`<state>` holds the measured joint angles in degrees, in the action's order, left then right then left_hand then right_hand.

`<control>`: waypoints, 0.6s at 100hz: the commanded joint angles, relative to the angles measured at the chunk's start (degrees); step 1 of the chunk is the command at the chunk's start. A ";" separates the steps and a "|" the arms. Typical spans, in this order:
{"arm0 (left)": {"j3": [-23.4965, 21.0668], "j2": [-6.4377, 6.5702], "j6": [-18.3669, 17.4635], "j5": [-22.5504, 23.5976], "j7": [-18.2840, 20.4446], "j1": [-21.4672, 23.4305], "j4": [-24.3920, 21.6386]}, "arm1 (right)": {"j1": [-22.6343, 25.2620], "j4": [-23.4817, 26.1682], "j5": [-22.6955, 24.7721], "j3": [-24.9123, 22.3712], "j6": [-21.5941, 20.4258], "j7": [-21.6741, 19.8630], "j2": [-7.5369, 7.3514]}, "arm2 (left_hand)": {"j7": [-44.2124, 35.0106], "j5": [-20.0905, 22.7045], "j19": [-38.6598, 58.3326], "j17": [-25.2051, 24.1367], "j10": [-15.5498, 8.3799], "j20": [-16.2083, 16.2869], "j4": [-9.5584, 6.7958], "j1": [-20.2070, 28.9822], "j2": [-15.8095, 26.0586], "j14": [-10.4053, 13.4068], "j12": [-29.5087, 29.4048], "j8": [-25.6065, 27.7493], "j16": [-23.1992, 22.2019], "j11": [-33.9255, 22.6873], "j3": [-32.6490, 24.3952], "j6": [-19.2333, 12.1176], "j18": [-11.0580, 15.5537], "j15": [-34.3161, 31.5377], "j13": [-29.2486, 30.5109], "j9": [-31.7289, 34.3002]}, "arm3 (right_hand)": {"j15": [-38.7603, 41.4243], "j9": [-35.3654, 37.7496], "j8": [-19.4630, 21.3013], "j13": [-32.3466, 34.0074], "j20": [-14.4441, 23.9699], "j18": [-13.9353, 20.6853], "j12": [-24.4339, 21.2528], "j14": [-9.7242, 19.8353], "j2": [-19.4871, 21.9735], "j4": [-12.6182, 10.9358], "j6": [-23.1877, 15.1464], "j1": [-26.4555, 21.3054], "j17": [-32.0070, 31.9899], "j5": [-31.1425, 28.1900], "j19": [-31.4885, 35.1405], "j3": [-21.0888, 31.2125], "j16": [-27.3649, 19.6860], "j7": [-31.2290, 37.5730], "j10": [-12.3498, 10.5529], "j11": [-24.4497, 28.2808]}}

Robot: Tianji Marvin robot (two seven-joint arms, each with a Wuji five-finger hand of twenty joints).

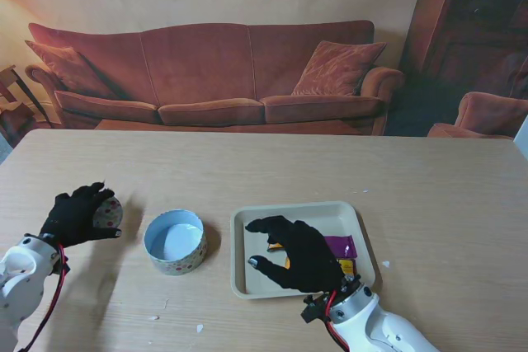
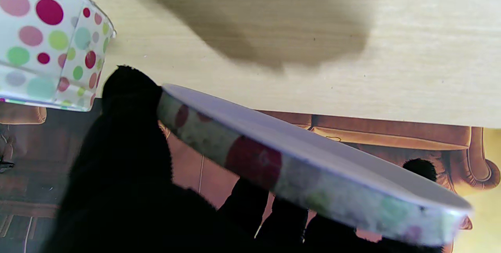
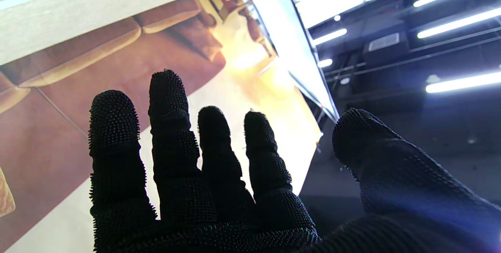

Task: Pour cookies into a cookie box

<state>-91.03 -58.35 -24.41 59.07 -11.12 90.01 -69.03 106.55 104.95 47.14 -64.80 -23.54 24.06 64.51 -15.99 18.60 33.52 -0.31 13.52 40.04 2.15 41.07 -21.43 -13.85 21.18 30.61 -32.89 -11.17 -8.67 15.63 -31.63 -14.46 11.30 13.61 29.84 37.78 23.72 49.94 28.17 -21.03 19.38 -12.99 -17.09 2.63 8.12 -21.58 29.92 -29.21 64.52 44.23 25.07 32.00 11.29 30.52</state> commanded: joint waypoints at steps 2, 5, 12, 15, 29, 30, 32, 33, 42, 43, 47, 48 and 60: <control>1.94 -0.51 0.98 0.11 -1.22 -1.07 2.32 | 0.44 0.27 -0.23 0.08 0.37 -0.99 0.27 | -3.78 -0.07 17.99 2.97 0.19 4.16 -0.79 5.69 4.46 0.13 -0.22 3.61 -2.61 -1.15 -2.22 0.45 6.25 -3.63 3.62 -1.68 | -2.08 -1.03 0.12 -1.16 0.79 -0.33 -0.32 0.15 1.03 -1.56 0.34 -0.77 -0.88 1.18 -0.29 -1.63 -0.28 0.31 -0.24 -0.61; 2.87 -0.53 1.28 0.16 -2.49 -1.61 3.40 | 0.49 0.33 -0.26 0.07 0.41 -1.15 0.24 | -6.00 -0.28 18.75 3.33 0.15 4.38 -0.82 5.78 4.41 0.05 -0.11 5.31 -2.91 -1.58 -2.03 0.37 6.13 -4.09 4.18 -1.23 | -2.08 -1.02 0.13 -1.17 0.78 -0.31 -0.33 0.12 1.03 -1.55 0.32 -0.76 -0.94 1.20 -0.33 -1.65 -0.28 0.26 -0.24 -0.61; 4.94 -0.62 2.28 0.22 -4.98 -2.87 5.60 | 0.58 0.45 -0.29 0.03 0.50 -1.43 0.20 | -10.50 -0.20 19.97 4.23 0.59 4.51 -0.75 5.49 4.06 -0.45 0.16 8.21 -3.35 -2.53 -2.17 0.34 5.55 -5.06 5.53 0.31 | -2.11 -1.07 0.20 -1.22 0.76 -0.31 -0.35 0.07 1.00 -1.55 0.33 -0.78 -1.00 1.13 -0.39 -1.65 -0.30 0.19 -0.20 -0.63; 5.47 -0.70 2.66 -0.20 -4.98 -3.16 6.06 | 0.61 0.49 -0.34 0.02 0.53 -1.52 0.19 | -11.90 -0.52 20.08 4.11 0.57 4.36 -0.72 5.57 4.00 -0.44 0.19 8.98 -3.31 -2.73 -2.38 0.35 5.61 -5.11 5.44 0.39 | -2.13 -1.14 0.22 -1.25 0.74 -0.28 -0.36 0.02 1.02 -1.55 0.30 -0.79 -1.08 1.13 -0.44 -1.65 -0.31 0.15 -0.16 -0.65; 7.44 -0.97 4.21 -2.29 -4.18 -4.19 7.57 | 0.69 0.57 -0.43 -0.03 0.43 -1.58 0.19 | -16.37 -1.28 20.10 3.52 0.49 3.85 -0.71 5.47 4.06 -0.53 0.26 11.38 -3.31 -3.29 -2.78 0.58 5.64 -5.47 5.29 0.72 | -2.14 -1.10 0.31 -1.32 0.72 -0.31 -0.37 0.11 1.00 -1.55 0.33 -0.78 -1.14 0.96 -0.53 -1.66 -0.33 0.05 -0.18 -0.61; 7.58 -0.98 4.32 -2.36 -4.14 -4.25 7.66 | 0.69 0.57 -0.41 -0.03 0.42 -1.57 0.19 | -16.49 -1.22 20.06 3.51 0.43 3.82 -0.71 5.47 4.09 -0.53 0.26 11.43 -3.29 -3.31 -2.78 0.62 5.61 -5.45 5.30 0.78 | -2.15 -1.10 0.31 -1.34 0.72 -0.30 -0.38 0.14 0.99 -1.54 0.30 -0.77 -1.14 0.98 -0.53 -1.67 -0.33 0.03 -0.17 -0.61; 7.84 -0.99 4.51 -2.50 -4.07 -4.37 7.81 | 0.70 0.57 -0.39 -0.05 0.41 -1.56 0.19 | -16.77 -1.03 20.02 3.51 0.42 3.78 -0.71 5.45 4.11 -0.58 0.27 11.55 -3.27 -3.35 -2.77 0.66 5.58 -5.45 5.36 0.93 | -2.18 -1.05 0.32 -1.40 0.72 -0.30 -0.37 0.18 1.01 -1.54 0.32 -0.76 -1.14 0.97 -0.53 -1.67 -0.34 0.00 -0.14 -0.59; 7.96 -1.00 4.60 -2.57 -4.02 -4.42 7.87 | 0.70 0.57 -0.39 -0.05 0.40 -1.56 0.19 | -17.46 -1.06 19.98 3.53 0.36 3.70 -0.71 5.43 4.12 -0.57 0.28 11.92 -3.17 -3.38 -2.77 0.65 5.57 -5.38 5.44 1.09 | -2.19 -1.10 0.33 -1.43 0.73 -0.30 -0.38 0.12 1.01 -1.55 0.34 -0.80 -1.14 0.92 -0.53 -1.64 -0.35 0.01 -0.19 -0.61; 8.97 -1.06 5.19 -3.30 -3.38 -4.79 8.38 | 0.70 0.58 -0.46 -0.07 0.42 -1.71 0.17 | -19.50 -0.65 19.58 3.43 0.22 3.31 -0.71 5.39 4.27 -0.44 0.32 12.98 -2.90 -3.49 -2.70 0.57 5.68 -5.23 5.59 1.53 | -2.23 -1.04 0.39 -1.50 0.71 -0.29 -0.40 0.16 0.99 -1.54 0.24 -0.79 -1.23 0.79 -0.60 -1.65 -0.37 -0.05 -0.17 -0.61; 9.10 -1.06 5.24 -3.33 -3.37 -4.84 8.46 | 0.71 0.59 -0.47 -0.08 0.43 -1.75 0.17 | -19.79 -0.56 19.47 3.43 0.20 3.21 -0.72 5.47 4.26 -0.47 0.34 13.13 -2.87 -3.56 -2.72 0.54 5.68 -5.24 5.69 1.72 | -2.24 -1.03 0.39 -1.51 0.71 -0.28 -0.40 0.15 1.03 -1.54 0.26 -0.80 -1.24 0.82 -0.61 -1.64 -0.38 -0.08 -0.21 -0.61; 9.47 -1.03 5.48 -3.42 -3.13 -4.96 8.60 | 0.76 0.65 -0.48 -0.11 0.48 -1.90 0.14 | -20.16 -0.48 19.39 3.43 0.18 3.10 -0.70 5.39 4.46 -0.48 0.39 13.32 -2.82 -3.70 -2.66 0.39 5.69 -5.30 5.99 2.17 | -2.25 -1.00 0.42 -1.55 0.70 -0.28 -0.41 0.16 1.00 -1.54 0.21 -0.80 -1.28 0.73 -0.65 -1.65 -0.39 -0.09 -0.19 -0.62; 9.52 -1.03 5.54 -3.46 -3.01 -4.95 8.59 | 0.78 0.67 -0.49 -0.12 0.49 -1.94 0.14 | -20.14 -0.59 19.38 3.42 0.11 3.09 -0.70 5.35 4.63 -0.41 0.41 13.31 -2.81 -3.77 -2.64 0.38 5.70 -5.32 6.06 2.36 | -2.28 -0.98 0.42 -1.60 0.70 -0.28 -0.41 0.15 1.00 -1.54 0.23 -0.80 -1.31 0.77 -0.66 -1.66 -0.40 -0.12 -0.24 -0.62; 10.05 -1.13 5.70 -4.16 -2.62 -4.94 8.83 | 0.94 0.86 -0.60 -0.25 0.59 -2.32 0.09 | -18.63 0.83 17.29 2.85 -0.22 1.44 -0.76 5.58 5.29 -0.60 0.68 11.65 -2.25 -4.33 -1.41 0.04 4.93 -5.11 7.24 4.78 | -2.29 -0.74 0.48 -1.57 0.67 -0.25 -0.43 0.17 1.03 -1.54 0.22 -0.78 -1.41 0.54 -0.77 -1.69 -0.42 -0.22 -0.15 -0.64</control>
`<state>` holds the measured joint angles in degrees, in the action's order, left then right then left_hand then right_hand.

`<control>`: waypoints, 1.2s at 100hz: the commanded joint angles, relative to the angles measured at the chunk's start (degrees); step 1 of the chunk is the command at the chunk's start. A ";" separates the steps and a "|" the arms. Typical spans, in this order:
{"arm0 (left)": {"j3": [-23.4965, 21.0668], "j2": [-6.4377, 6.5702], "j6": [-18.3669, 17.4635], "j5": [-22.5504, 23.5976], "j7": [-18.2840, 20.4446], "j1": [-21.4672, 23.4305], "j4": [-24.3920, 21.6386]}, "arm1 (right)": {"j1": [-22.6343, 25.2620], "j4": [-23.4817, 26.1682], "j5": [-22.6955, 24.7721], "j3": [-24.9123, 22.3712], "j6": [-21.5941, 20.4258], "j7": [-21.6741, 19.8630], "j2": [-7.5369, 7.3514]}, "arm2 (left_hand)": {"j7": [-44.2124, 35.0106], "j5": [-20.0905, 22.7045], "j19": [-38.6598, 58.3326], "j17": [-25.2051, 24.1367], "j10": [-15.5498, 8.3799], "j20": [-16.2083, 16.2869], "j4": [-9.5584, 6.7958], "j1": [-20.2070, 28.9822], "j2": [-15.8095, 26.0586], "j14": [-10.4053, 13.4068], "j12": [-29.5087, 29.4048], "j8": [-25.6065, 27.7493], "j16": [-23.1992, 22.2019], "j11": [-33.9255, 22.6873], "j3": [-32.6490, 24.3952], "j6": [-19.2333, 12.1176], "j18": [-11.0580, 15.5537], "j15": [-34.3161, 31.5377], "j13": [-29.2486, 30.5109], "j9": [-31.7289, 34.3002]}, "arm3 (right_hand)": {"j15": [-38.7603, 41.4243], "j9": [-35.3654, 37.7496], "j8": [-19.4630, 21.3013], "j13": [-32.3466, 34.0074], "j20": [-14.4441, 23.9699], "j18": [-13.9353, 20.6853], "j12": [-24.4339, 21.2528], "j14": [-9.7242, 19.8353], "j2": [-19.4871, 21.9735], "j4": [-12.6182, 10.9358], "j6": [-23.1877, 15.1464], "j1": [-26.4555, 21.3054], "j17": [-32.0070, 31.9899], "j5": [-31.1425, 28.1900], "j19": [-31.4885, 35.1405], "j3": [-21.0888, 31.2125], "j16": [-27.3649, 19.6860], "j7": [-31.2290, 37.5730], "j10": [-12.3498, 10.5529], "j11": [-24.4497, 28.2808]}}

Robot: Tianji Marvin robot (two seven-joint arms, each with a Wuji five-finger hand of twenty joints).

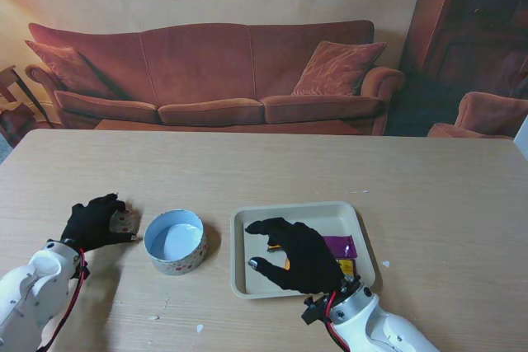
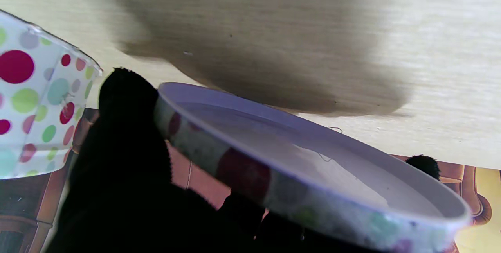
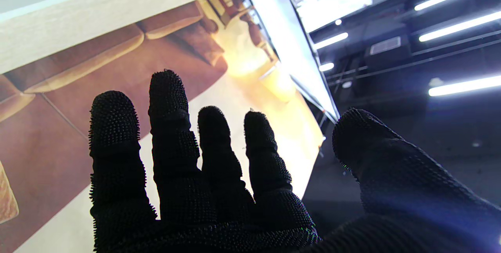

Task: Pour cookies into a cookie box

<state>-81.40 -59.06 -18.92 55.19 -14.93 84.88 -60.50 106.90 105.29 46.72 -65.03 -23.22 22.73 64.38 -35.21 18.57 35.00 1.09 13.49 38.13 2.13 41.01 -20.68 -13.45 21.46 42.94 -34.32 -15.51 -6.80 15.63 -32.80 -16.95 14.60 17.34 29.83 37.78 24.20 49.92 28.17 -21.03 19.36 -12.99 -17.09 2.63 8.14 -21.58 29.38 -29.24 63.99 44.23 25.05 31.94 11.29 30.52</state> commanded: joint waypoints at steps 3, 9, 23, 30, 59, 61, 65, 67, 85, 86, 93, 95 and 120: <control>0.46 -0.37 0.31 -0.20 1.48 0.20 0.29 | 0.60 0.54 -0.25 -0.04 0.29 -1.05 0.22 | 0.42 1.27 14.91 1.09 -0.20 2.73 -0.73 5.66 4.78 -1.01 0.45 -0.78 -0.67 -0.11 -2.95 -0.19 6.05 -2.53 4.20 1.65 | -2.23 -0.63 0.00 -1.45 0.67 -0.24 -0.41 0.09 1.03 -1.54 0.16 -0.80 -0.87 0.59 -0.25 -1.68 -0.38 -0.22 -0.19 -0.64; 0.32 -0.44 0.52 -0.89 2.49 0.46 -0.02 | 0.56 0.52 -0.43 -0.03 0.22 -1.26 0.21 | 0.47 2.46 10.81 -0.82 -0.38 0.14 -0.87 6.30 5.28 -1.09 0.61 -1.45 -0.04 -0.31 -1.77 -0.35 5.68 -1.89 4.54 3.12 | -2.19 -0.42 0.03 -1.40 0.67 -0.27 -0.41 0.10 1.10 -1.54 0.00 -0.76 -0.95 0.51 -0.29 -1.72 -0.36 -0.25 -0.18 -0.65; 0.61 -0.55 0.94 -1.81 3.47 0.69 -0.10 | 0.24 0.32 -0.43 0.18 -0.21 -1.55 0.15 | 2.36 5.66 5.12 -2.03 -0.04 -3.52 -1.04 6.87 5.98 -2.43 0.77 -4.66 3.03 -1.13 -0.19 -0.37 5.75 0.24 7.69 7.66 | -2.12 -0.06 0.07 -1.21 0.72 -0.30 -0.40 0.23 1.19 -1.57 -0.12 -0.72 -0.90 0.30 -0.26 -1.72 -0.34 -0.32 -0.41 -0.78; 0.87 -0.53 1.26 -1.99 3.93 0.80 -0.15 | 0.22 0.32 -0.39 0.20 -0.23 -1.70 0.12 | 3.53 6.76 2.24 -2.83 -0.10 -4.88 -1.13 7.18 5.72 -4.18 0.76 -6.34 3.15 -1.42 0.28 -0.54 5.75 -0.04 8.50 9.14 | -2.11 0.01 0.10 -1.13 0.72 -0.26 -0.37 0.19 1.13 -1.58 -0.16 -0.74 -0.86 0.16 -0.27 -1.73 -0.33 -0.32 -0.26 -0.79; 1.52 -0.77 1.07 -3.40 4.69 0.95 -0.20 | 0.44 0.62 -0.63 0.07 0.14 -2.27 0.06 | 7.67 9.26 -2.34 -3.19 0.16 -7.15 -1.14 7.38 6.84 -4.34 -0.04 -11.31 3.71 -1.10 1.20 -0.35 6.43 -0.15 9.63 10.70 | -2.15 -0.04 0.08 -1.16 0.73 -0.25 -0.32 0.11 1.20 -1.58 -0.20 -0.80 -0.92 -0.02 -0.35 -1.80 -0.33 -0.54 -0.28 -0.95; 1.50 -0.86 0.77 -3.55 4.24 0.97 -0.16 | 0.44 0.62 -0.63 0.06 0.14 -2.31 0.05 | 7.89 9.25 -2.53 -3.36 0.15 -7.21 -1.14 7.49 6.80 -4.05 -0.10 -11.50 3.80 -1.01 1.23 -0.38 6.39 0.01 9.34 10.45 | -2.15 -0.03 0.08 -1.19 0.73 -0.23 -0.31 0.18 1.24 -1.58 -0.17 -0.77 -0.92 0.00 -0.36 -1.82 -0.33 -0.56 -0.33 -0.95; 1.45 -1.07 0.10 -3.70 2.77 1.04 -0.10 | 0.43 0.62 -0.63 0.06 0.15 -2.38 0.04 | 8.79 9.56 -3.02 -3.29 0.39 -7.27 -1.12 7.62 6.71 -3.58 -0.31 -12.31 4.03 -0.85 1.50 -0.21 6.25 0.30 9.01 10.19 | -2.19 0.02 0.09 -1.25 0.73 -0.23 -0.30 0.18 1.20 -1.59 -0.25 -0.82 -0.94 -0.03 -0.38 -1.81 -0.34 -0.57 -0.25 -0.95; 1.38 -1.17 -0.26 -3.72 2.12 1.11 -0.15 | 0.43 0.62 -0.63 0.06 0.16 -2.40 0.03 | 8.95 9.48 -3.07 -3.28 0.41 -7.25 -1.12 7.61 6.77 -3.47 -0.35 -12.45 4.04 -0.79 1.55 -0.24 6.19 0.34 8.88 10.06 | -2.18 0.00 0.09 -1.21 0.73 -0.24 -0.30 0.18 1.20 -1.59 -0.26 -0.80 -0.95 -0.07 -0.38 -1.83 -0.34 -0.57 -0.27 -0.97; -0.70 -1.15 -2.71 -1.89 0.65 2.49 -2.97 | 0.37 0.68 -0.93 0.07 0.34 -2.86 0.01 | 9.70 9.96 -2.04 -2.13 0.41 -6.19 -1.06 7.53 7.00 -3.32 -0.44 -13.11 3.53 -0.83 1.95 -0.28 5.66 -0.22 9.28 10.24 | -2.17 -0.23 0.13 -1.25 0.75 -0.23 -0.27 0.15 1.58 -1.59 -0.25 -0.77 -0.95 0.03 -0.40 -2.04 -0.32 -0.62 -0.24 -1.03; -0.85 -1.15 -2.78 -1.79 0.60 2.56 -3.17 | 0.37 0.68 -0.94 0.06 0.34 -2.88 0.00 | 9.72 9.99 -1.99 -2.15 0.46 -6.14 -1.05 7.49 7.00 -3.40 -0.45 -13.13 3.50 -0.80 1.99 -0.30 5.66 -0.26 9.32 10.22 | -2.13 -0.14 0.13 -1.17 0.75 -0.22 -0.25 0.16 1.58 -1.60 -0.19 -0.80 -0.95 0.02 -0.40 -2.05 -0.31 -0.62 -0.25 -0.99; -2.26 -1.19 -3.16 -1.57 1.16 3.35 -5.10 | 0.34 0.62 -1.02 0.03 0.21 -2.96 0.00 | 10.15 9.92 -1.99 -2.63 0.47 -5.97 -1.09 7.85 7.02 -3.40 -0.56 -13.39 3.39 -0.59 1.94 -0.14 5.70 -0.19 8.88 9.97 | -2.14 -0.22 0.14 -1.24 0.75 -0.21 -0.23 0.14 1.63 -1.60 -0.27 -0.88 -0.97 0.12 -0.41 -2.13 -0.31 -0.65 -0.30 -0.97; -2.66 -1.18 -3.28 -1.40 1.32 3.57 -5.64 | 0.32 0.57 -1.04 0.03 0.12 -2.91 0.02 | 10.21 9.99 -1.95 -2.58 0.55 -5.93 -1.09 7.85 7.01 -3.39 -0.56 -13.44 3.36 -0.59 1.98 -0.12 5.71 -0.20 8.90 9.99 | -2.12 -0.24 0.15 -1.22 0.75 -0.22 -0.22 0.18 1.63 -1.60 -0.26 -0.87 -0.98 0.05 -0.42 -2.18 -0.30 -0.62 -0.32 -0.95; -7.98 -1.42 -6.40 0.26 1.16 6.77 -12.96 | 0.22 0.40 -0.19 -0.13 -0.14 -0.96 0.23 | 11.26 10.58 -2.07 -2.37 0.89 -5.70 -1.07 8.20 6.54 -3.51 -0.92 -14.02 3.56 0.03 2.28 0.06 5.16 0.53 8.56 9.93 | -2.15 0.19 0.29 -1.33 0.80 -0.25 -0.16 0.39 1.25 -1.62 -0.75 -0.97 -0.85 -0.96 -0.35 -1.97 -0.32 -0.31 -0.33 -0.79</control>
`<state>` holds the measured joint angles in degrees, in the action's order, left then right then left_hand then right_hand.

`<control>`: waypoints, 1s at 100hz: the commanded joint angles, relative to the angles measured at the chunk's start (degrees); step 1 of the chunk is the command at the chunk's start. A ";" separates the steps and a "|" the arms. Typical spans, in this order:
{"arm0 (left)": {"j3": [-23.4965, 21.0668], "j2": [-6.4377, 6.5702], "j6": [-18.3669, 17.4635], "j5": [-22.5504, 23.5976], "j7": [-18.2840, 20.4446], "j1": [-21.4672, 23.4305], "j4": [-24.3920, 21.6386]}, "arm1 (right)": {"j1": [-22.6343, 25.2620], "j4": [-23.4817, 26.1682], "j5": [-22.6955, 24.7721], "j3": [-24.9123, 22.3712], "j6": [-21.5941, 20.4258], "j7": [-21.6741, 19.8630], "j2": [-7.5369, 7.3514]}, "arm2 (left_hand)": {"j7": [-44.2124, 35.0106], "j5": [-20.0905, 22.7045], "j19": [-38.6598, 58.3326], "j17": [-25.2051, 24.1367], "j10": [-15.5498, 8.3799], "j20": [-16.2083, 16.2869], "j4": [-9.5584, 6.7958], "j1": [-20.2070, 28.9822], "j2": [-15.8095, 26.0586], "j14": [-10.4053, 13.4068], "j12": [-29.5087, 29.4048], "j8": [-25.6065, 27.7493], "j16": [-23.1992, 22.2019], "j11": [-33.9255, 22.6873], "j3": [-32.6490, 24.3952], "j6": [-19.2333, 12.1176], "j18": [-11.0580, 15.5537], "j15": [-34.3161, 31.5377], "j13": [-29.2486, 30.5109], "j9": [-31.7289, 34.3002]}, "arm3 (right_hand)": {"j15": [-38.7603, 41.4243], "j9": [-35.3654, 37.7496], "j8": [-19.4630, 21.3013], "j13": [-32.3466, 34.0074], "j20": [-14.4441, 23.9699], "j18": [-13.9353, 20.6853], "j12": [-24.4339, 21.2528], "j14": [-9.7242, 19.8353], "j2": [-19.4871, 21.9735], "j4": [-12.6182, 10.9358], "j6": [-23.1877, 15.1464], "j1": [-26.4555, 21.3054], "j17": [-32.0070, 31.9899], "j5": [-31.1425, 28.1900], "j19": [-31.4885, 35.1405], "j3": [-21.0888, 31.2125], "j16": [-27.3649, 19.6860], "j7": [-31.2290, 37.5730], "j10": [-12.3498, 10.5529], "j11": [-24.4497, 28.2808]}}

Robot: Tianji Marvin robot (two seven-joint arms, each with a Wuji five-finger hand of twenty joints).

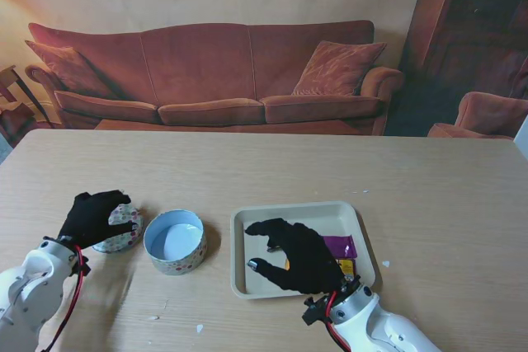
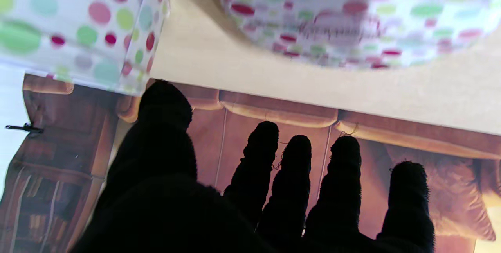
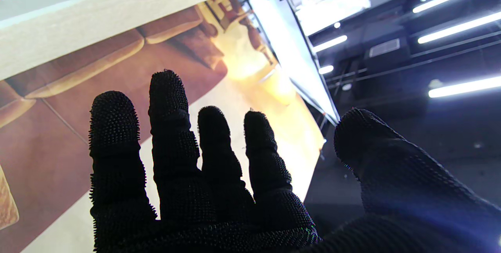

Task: Pour cookies into a cookie box

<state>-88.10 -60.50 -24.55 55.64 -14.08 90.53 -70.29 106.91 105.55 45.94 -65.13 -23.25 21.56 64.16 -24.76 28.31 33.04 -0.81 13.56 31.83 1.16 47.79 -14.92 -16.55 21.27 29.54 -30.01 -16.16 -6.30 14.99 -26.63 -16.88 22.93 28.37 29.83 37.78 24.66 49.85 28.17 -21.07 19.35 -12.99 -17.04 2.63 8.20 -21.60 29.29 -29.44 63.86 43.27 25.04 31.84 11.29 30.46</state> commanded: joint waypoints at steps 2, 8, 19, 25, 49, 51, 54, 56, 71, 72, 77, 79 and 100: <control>-1.85 -0.02 -1.04 -0.24 0.62 1.61 -4.11 | 0.29 0.30 0.84 -0.20 -0.02 0.22 0.43 | 1.05 0.85 -0.12 -0.46 0.87 0.62 -0.09 1.40 0.88 -0.37 -0.81 -0.74 -0.71 0.82 1.81 0.64 -1.03 0.56 0.21 -1.10 | -2.14 0.25 -0.18 -1.20 0.80 -0.21 -0.15 0.43 1.17 -1.60 -0.88 -0.85 -0.73 -0.87 -0.22 -1.02 -0.32 -0.21 -0.34 -0.72; -3.60 -0.12 -1.41 -0.38 2.04 3.27 -7.28 | 1.14 1.68 1.50 -1.49 0.45 -0.48 0.21 | 2.47 1.81 0.13 0.24 0.86 0.86 -0.05 1.59 0.88 -0.54 -1.15 -1.56 -0.47 1.27 1.98 0.70 -1.51 0.90 1.08 0.01 | -2.35 0.11 -0.27 -1.36 0.76 -0.07 -0.24 0.77 1.49 -1.47 -1.28 -0.15 -0.75 -0.73 -0.29 -1.30 -0.42 -0.45 -0.62 -0.95; -6.82 -0.28 -2.85 -2.04 6.23 6.53 -13.13 | 3.21 4.92 1.28 -4.44 1.89 -1.27 0.29 | 4.69 1.87 0.38 0.57 0.72 0.93 -0.08 1.49 1.77 -0.57 -1.42 -2.65 -0.15 1.82 2.60 0.49 -1.44 1.29 1.69 0.73 | -2.88 0.84 -0.27 -1.58 0.59 -0.24 -0.35 0.54 1.54 -1.34 -1.82 -0.35 -1.11 -2.48 -0.87 -2.56 -0.60 -0.60 -0.46 -1.38; -7.96 -0.56 -4.04 -3.10 6.70 8.12 -15.81 | 4.38 6.98 0.93 -5.70 4.79 -1.10 0.50 | 5.63 2.38 0.36 0.82 1.24 0.84 -0.10 1.66 1.65 -1.18 -1.52 -3.11 -0.09 2.02 3.06 0.75 -1.98 1.28 2.35 1.36 | -3.02 1.63 -0.36 -1.71 0.71 -0.97 -0.43 -0.14 1.52 -1.23 -2.28 -0.02 -1.49 -4.15 -1.02 -3.15 -0.56 -1.04 -0.36 -1.91; -10.53 -1.40 -4.79 -3.73 6.95 15.69 -26.72 | 7.87 13.11 7.18 -12.74 16.82 -5.22 -0.21 | 8.20 2.30 1.34 2.49 0.72 1.02 -0.22 1.06 0.91 -0.82 -1.67 -3.92 -0.15 2.77 4.28 0.24 -3.33 1.26 3.52 2.07 | -3.62 4.58 5.28 -2.75 1.11 -0.22 0.50 -0.20 5.73 -0.96 -3.43 3.89 -2.76 -10.26 -1.57 -11.75 -0.21 -0.87 -0.62 -5.12; -10.61 -1.46 -4.82 -4.07 7.39 16.37 -27.58 | 7.90 13.22 7.06 -13.23 17.28 -5.83 -0.23 | 8.31 2.12 1.42 2.38 0.69 1.04 -0.25 1.04 0.99 -0.74 -1.64 -3.90 -0.13 2.80 4.30 0.21 -3.18 1.33 3.35 1.89 | -3.43 4.55 7.12 -3.01 1.04 0.02 0.81 -0.06 5.87 -1.17 -3.50 3.31 -2.94 -10.69 -1.55 -12.62 -0.19 -1.43 -0.65 -5.02; -10.57 -1.60 -5.09 -4.97 7.68 17.25 -28.66 | 7.84 13.14 7.04 -13.91 17.73 -6.34 -0.25 | 8.32 2.26 1.45 2.17 0.95 1.01 -0.30 1.27 0.67 -1.05 -1.61 -3.85 -0.13 2.84 4.32 0.41 -3.27 1.36 3.34 1.76 | -3.07 4.75 8.74 -2.89 1.05 0.32 1.10 -0.02 5.89 -1.35 -3.62 2.75 -2.90 -11.39 -1.36 -13.23 -0.11 -1.78 -0.79 -4.81; -10.46 -1.72 -5.35 -5.64 7.75 17.90 -29.46 | 7.70 12.87 7.17 -14.36 17.84 -6.34 -0.25 | 8.37 2.40 1.43 2.08 1.17 0.96 -0.31 1.35 0.32 -1.38 -1.62 -3.84 -0.11 2.88 4.40 0.74 -3.42 1.43 3.31 1.83 | -2.41 4.89 9.46 -2.81 1.31 0.77 1.33 0.11 5.76 -1.38 -3.81 2.80 -2.64 -11.80 -0.66 -13.13 0.16 -1.49 -0.90 -4.37; -10.14 -1.70 -7.49 -7.17 10.51 22.01 -34.96 | 5.03 7.64 7.68 -15.99 18.40 -2.13 0.24 | 9.64 0.90 0.80 1.94 1.37 0.29 -0.27 0.47 1.48 -1.04 -2.16 -3.78 0.52 4.24 5.01 1.29 -3.14 2.53 2.65 0.64 | 2.29 8.55 12.33 0.49 2.03 2.18 2.76 0.35 2.89 -1.72 -4.85 2.54 0.55 -15.16 4.34 -11.05 1.32 1.22 -1.41 -1.08; -10.06 -1.70 -7.66 -7.09 10.50 22.19 -35.22 | 4.84 7.26 7.56 -16.05 18.48 -1.89 0.29 | 9.71 0.81 0.78 1.95 1.31 0.27 -0.26 0.38 1.56 -0.95 -2.16 -3.77 0.53 4.25 5.07 1.22 -3.10 2.54 2.66 0.61 | 2.58 8.70 12.48 0.58 2.01 2.29 2.88 0.47 2.67 -1.74 -4.92 2.50 0.67 -15.32 4.65 -10.90 1.36 1.42 -1.51 -0.82; -9.43 -1.79 -8.39 -6.84 9.99 22.98 -36.42 | 3.88 5.31 6.83 -16.24 18.88 -0.70 0.53 | 9.83 1.01 0.84 2.17 1.50 0.23 -0.27 0.46 1.42 -1.19 -2.11 -3.68 0.53 4.18 5.24 1.30 -3.27 2.50 2.92 0.78 | 3.97 9.15 13.00 1.36 2.03 2.82 3.30 0.58 1.57 -1.79 -5.07 2.10 1.40 -15.91 6.10 -10.30 1.61 2.24 -1.57 0.17; -9.15 -1.82 -8.68 -6.74 9.76 23.23 -36.84 | 3.53 4.59 6.47 -16.28 19.05 -0.32 0.62 | 9.91 1.09 0.89 2.30 1.50 0.23 -0.26 0.44 1.43 -1.21 -2.10 -3.67 0.52 4.17 5.32 1.24 -3.35 2.47 3.07 0.91 | 4.30 9.33 13.09 1.54 2.05 3.02 3.40 0.60 1.30 -1.81 -5.06 1.96 1.66 -15.96 6.50 -10.15 1.67 2.39 -1.60 0.45; -7.59 -1.92 -10.42 -7.56 10.37 25.95 -41.42 | 1.65 -0.54 4.58 -17.66 21.19 -1.58 0.67 | 10.58 1.29 1.32 2.57 1.52 0.27 -0.27 0.49 1.69 -1.12 -2.04 -3.56 0.57 4.16 5.82 1.29 -3.45 2.52 3.19 1.05 | 5.92 7.58 12.58 0.44 1.25 4.29 3.88 1.25 -1.01 -1.88 -4.52 0.93 1.43 -13.29 8.32 -8.51 1.34 2.37 -1.78 2.33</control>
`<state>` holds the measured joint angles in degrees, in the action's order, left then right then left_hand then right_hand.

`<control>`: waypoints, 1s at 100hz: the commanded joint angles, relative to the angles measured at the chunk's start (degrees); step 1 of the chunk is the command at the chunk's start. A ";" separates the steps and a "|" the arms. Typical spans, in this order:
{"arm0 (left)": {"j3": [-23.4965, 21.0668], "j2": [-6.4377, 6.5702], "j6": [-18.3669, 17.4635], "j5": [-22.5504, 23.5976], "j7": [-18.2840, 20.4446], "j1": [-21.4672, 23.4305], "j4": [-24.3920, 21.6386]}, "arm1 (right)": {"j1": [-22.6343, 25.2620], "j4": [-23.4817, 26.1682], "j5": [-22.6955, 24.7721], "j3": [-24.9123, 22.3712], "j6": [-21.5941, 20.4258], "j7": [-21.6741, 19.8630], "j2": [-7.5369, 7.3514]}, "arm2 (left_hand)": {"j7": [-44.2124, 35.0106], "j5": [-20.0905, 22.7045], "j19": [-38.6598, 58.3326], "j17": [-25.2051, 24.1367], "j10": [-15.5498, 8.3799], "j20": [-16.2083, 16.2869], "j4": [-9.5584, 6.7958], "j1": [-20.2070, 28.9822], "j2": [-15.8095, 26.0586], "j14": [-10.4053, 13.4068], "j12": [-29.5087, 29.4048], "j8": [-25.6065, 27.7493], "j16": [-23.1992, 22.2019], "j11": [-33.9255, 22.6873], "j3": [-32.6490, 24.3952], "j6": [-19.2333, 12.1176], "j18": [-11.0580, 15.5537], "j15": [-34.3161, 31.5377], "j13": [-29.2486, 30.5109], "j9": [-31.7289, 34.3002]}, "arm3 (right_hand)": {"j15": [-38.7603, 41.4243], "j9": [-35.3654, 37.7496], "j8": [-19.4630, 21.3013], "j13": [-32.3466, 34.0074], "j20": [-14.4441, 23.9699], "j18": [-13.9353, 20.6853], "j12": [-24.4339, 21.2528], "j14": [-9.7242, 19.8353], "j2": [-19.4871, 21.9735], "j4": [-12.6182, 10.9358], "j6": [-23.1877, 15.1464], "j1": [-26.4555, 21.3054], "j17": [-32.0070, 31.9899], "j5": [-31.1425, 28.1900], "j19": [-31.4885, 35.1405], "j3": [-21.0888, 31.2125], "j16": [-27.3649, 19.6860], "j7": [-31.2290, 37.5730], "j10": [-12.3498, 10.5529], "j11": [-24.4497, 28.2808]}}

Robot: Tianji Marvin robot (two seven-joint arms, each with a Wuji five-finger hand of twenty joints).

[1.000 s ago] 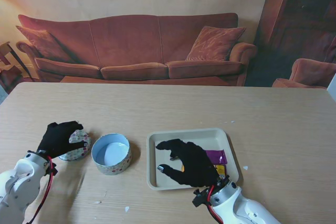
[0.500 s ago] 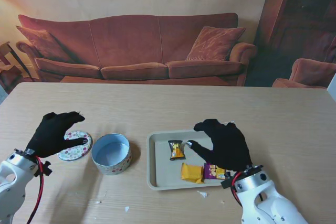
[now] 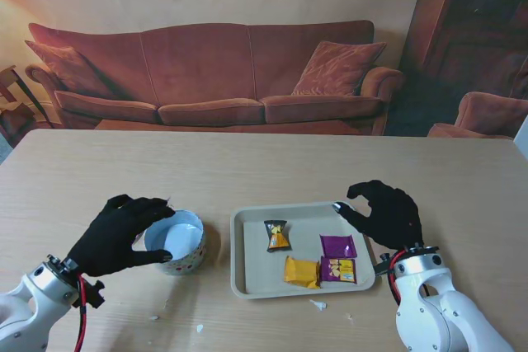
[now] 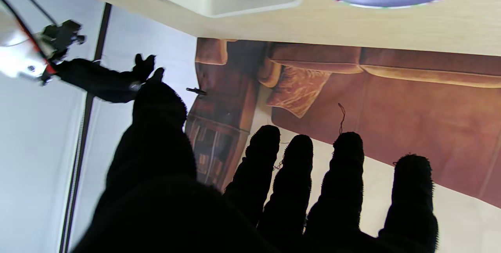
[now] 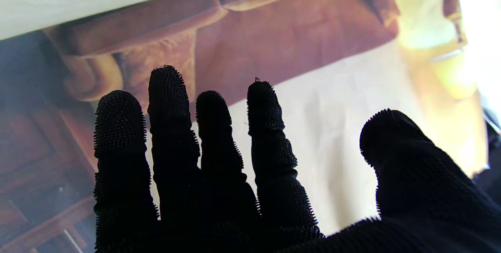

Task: Pour cookies into a cookie box

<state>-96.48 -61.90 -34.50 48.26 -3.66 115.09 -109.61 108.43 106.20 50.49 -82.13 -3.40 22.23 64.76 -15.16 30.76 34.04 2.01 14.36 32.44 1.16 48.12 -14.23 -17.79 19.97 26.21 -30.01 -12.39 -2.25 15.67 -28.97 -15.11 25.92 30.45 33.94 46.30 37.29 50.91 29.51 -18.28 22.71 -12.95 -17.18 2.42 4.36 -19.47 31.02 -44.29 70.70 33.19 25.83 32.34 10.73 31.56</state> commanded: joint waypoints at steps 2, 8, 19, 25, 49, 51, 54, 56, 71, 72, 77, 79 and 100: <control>0.84 -0.57 -0.47 -0.33 -0.14 1.78 -2.55 | 0.00 -1.57 -0.07 -0.77 1.62 -2.70 0.02 | 1.04 -1.11 0.31 -0.23 0.75 -0.37 -0.26 0.12 1.01 0.09 -0.77 -0.23 0.60 0.44 1.83 0.64 -1.20 0.75 0.29 -0.97 | 1.90 -1.21 -0.15 -0.77 -0.15 1.65 0.55 1.22 -1.01 -1.66 -0.60 -1.28 -0.54 1.95 1.48 1.72 0.54 1.81 -1.27 1.36; 0.95 -0.67 -0.66 -0.62 -0.31 2.70 -3.56 | -0.34 -2.68 0.02 -1.06 2.29 -3.94 -0.18 | 1.29 -1.24 0.28 -0.23 0.70 -0.43 -0.25 0.02 1.26 0.14 -0.87 -0.27 0.69 0.65 1.95 0.65 -1.14 0.92 0.11 -1.16 | 2.07 -2.02 -0.48 -1.15 -0.24 1.80 0.56 1.34 -1.39 -1.64 -0.40 -1.38 -0.78 3.28 1.55 2.11 0.51 1.52 -1.17 1.54; 1.02 -0.77 -1.63 -0.54 -0.78 3.57 -4.59 | -0.89 -4.38 0.78 -1.26 3.64 -6.99 -0.73 | 1.49 -1.10 0.41 -0.06 0.58 -0.49 -0.24 0.04 1.47 0.28 -0.93 -0.20 0.78 0.76 2.14 0.54 -1.14 0.98 0.29 -0.91 | 2.17 -3.85 -1.59 -2.38 -0.64 2.07 0.33 1.49 -3.38 -1.50 0.03 -1.45 -1.52 5.75 1.48 3.92 0.14 1.45 -1.23 2.04; 1.22 -0.91 -1.99 -0.39 -1.61 3.82 -4.64 | -0.89 -4.41 1.13 -1.21 5.35 -10.51 -1.17 | 1.41 -0.82 0.53 0.03 0.61 -0.48 -0.23 0.07 1.43 0.20 -0.88 -0.10 0.74 0.66 2.25 0.59 -1.14 0.86 0.56 -0.69 | 1.51 -5.06 -2.61 -3.36 -1.01 2.34 -0.06 1.68 -5.59 -1.17 0.23 -1.86 -2.29 6.87 0.77 5.78 -0.29 1.21 -1.17 1.88; 1.09 -0.17 -1.62 -3.69 3.93 3.98 -4.26 | -1.68 -4.23 0.95 -0.19 12.22 -24.44 -2.92 | 2.64 -1.56 -0.35 -0.86 0.29 -1.24 -0.23 0.23 1.93 0.76 -1.22 -0.52 1.21 1.47 2.37 0.12 -0.55 1.61 -0.29 -1.26 | 0.58 -14.56 -3.78 -10.89 -0.47 6.87 0.21 4.61 -7.46 -0.82 2.17 -2.63 -7.91 16.01 -2.69 6.17 -0.25 0.62 -2.37 3.42; 1.10 -0.17 -1.61 -3.78 3.85 3.94 -4.18 | -1.95 -4.64 0.94 0.07 12.50 -24.39 -2.94 | 2.48 -1.17 -0.34 -0.73 0.34 -1.24 -0.24 0.32 1.84 0.66 -1.13 -0.44 1.16 1.29 2.39 0.07 -0.55 1.50 -0.06 -0.93 | 0.72 -14.51 -3.79 -10.77 -0.38 6.89 0.21 4.62 -7.29 -0.82 2.25 -2.65 -7.83 16.03 -2.65 6.17 -0.21 0.70 -2.33 3.54; 1.25 -0.25 -1.65 -3.74 3.34 3.84 -3.99 | -2.39 -5.37 0.95 0.46 12.78 -24.05 -2.92 | 2.17 -0.38 -0.28 -0.43 0.46 -1.23 -0.22 0.40 1.47 0.36 -1.01 -0.31 1.10 0.99 2.49 0.03 -0.89 1.31 0.47 -0.07 | 0.89 -14.39 -3.78 -10.67 -0.26 6.83 0.21 4.54 -7.25 -0.82 2.27 -2.67 -7.71 15.89 -2.59 6.12 -0.17 0.90 -2.31 3.71; 1.38 -0.33 -1.68 -3.70 2.92 3.76 -3.86 | -2.73 -5.91 0.91 0.74 12.93 -23.76 -2.89 | 2.02 0.07 -0.25 -0.29 0.62 -1.22 -0.22 0.49 1.29 0.12 -0.98 -0.25 1.08 0.91 2.50 0.05 -1.06 1.23 0.79 0.39 | 0.99 -14.22 -3.77 -10.58 -0.18 6.73 0.21 4.56 -7.46 -0.84 2.30 -2.83 -7.63 15.73 -2.56 6.15 -0.15 1.05 -2.23 3.83; 1.57 -0.51 -2.27 -4.03 2.07 3.57 -3.72 | -4.93 -8.68 0.75 2.45 13.80 -23.22 -2.92 | 2.09 0.51 -0.21 -0.01 0.56 -1.20 -0.13 0.68 1.30 0.13 -1.04 -0.26 1.07 1.19 2.50 -0.15 -1.05 1.23 1.09 0.92 | 1.39 -14.47 -3.73 -10.66 0.19 6.90 0.11 4.62 -7.71 -0.95 2.24 -3.21 -7.54 16.04 -2.56 6.87 -0.18 1.93 -2.19 4.34; 1.58 -0.52 -2.33 -3.94 1.99 3.54 -3.70 | -5.08 -8.85 0.82 2.57 13.83 -23.22 -2.93 | 2.07 0.58 -0.18 0.02 0.49 -1.19 -0.13 0.64 1.33 0.20 -1.03 -0.25 1.07 1.17 2.52 -0.20 -1.05 1.22 1.11 0.99 | 1.43 -14.43 -3.73 -10.63 0.21 6.90 0.10 4.62 -7.64 -0.95 2.25 -3.15 -7.53 16.02 -2.56 6.93 -0.18 2.00 -2.16 4.38; 1.59 -0.52 -2.50 -3.52 1.68 3.48 -3.62 | -5.85 -9.69 1.30 3.14 14.13 -23.29 -3.02 | 2.01 0.69 -0.07 0.12 0.44 -1.14 -0.10 0.68 1.23 0.26 -1.01 -0.21 1.05 1.18 2.53 -0.27 -1.11 1.18 1.28 1.13 | 1.58 -14.32 -3.78 -10.44 0.33 6.96 0.03 4.66 -7.51 -0.95 2.27 -3.08 -7.27 16.06 -2.48 7.22 -0.21 2.24 -2.21 4.53; 1.58 -0.51 -2.49 -3.40 1.67 3.49 -3.62 | -6.16 -10.00 1.47 3.37 14.31 -23.36 -3.05 | 2.02 0.65 -0.07 0.08 0.47 -1.14 -0.11 0.73 1.28 0.19 -1.02 -0.20 1.05 1.23 2.50 -0.19 -1.07 1.21 1.23 1.08 | 1.65 -14.33 -3.80 -10.32 0.36 7.02 0.02 4.72 -7.63 -0.98 2.29 -3.23 -7.20 16.13 -2.47 7.36 -0.22 2.31 -2.15 4.59; 1.69 -0.49 -2.42 -3.43 1.79 3.42 -3.57 | -9.26 -13.22 1.56 5.23 16.37 -22.84 -3.04 | 1.91 0.92 0.41 0.27 0.53 -0.97 -0.06 0.89 1.32 0.12 -0.92 -0.13 0.96 1.20 2.52 -0.24 -1.14 1.08 1.47 1.49 | 2.37 -14.58 -3.93 -10.01 0.53 7.30 -0.08 4.95 -8.89 -1.00 2.48 -3.42 -6.77 16.79 -2.34 9.33 -0.36 3.84 -2.00 5.64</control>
<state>-94.90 -62.26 -36.86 44.81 -2.61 118.42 -113.05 99.81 93.66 52.86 -77.17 12.25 0.13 61.30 -13.29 31.02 34.31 2.13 14.45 31.77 1.16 48.12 -14.13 -17.62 19.32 26.21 -29.95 -11.63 -1.61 15.68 -29.59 -14.27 26.11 31.27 35.08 33.37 33.38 42.06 28.92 -11.85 22.52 -8.81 -24.99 2.42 5.89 -21.61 24.42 -29.20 68.14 41.09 25.64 33.67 9.17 36.32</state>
